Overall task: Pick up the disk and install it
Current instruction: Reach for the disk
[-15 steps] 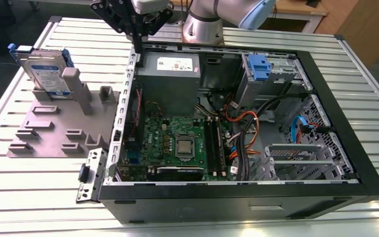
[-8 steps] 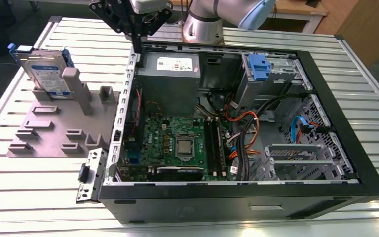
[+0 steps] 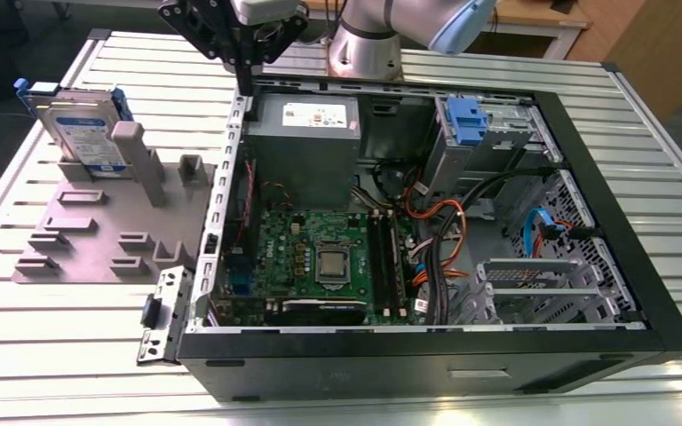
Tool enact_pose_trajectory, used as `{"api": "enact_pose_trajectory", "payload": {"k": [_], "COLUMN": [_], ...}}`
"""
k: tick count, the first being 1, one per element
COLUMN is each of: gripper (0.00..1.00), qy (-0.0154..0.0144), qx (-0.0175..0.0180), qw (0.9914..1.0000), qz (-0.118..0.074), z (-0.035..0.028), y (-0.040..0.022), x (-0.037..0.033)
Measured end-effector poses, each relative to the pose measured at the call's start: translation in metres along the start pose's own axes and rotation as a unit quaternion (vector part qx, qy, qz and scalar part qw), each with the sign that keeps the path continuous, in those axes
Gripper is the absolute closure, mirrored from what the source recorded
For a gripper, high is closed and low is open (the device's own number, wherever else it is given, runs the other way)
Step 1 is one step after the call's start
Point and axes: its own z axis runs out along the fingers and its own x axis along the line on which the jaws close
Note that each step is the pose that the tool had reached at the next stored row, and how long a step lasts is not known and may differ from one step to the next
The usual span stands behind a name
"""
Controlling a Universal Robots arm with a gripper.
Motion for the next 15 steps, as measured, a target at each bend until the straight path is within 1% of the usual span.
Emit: {"api": "enact_pose_trajectory", "payload": {"k": [9, 15], "gripper": [0.89, 0.89], "qy": [0.0000, 0.0000], "qx": [0.0000, 0.0000], "qw": [1.00000, 1.00000], "qz": [0.000, 0.000], "z": [0.0000, -0.0001], "y": [-0.0005, -0.0005], "x": [0.0062, 0.0069]}}
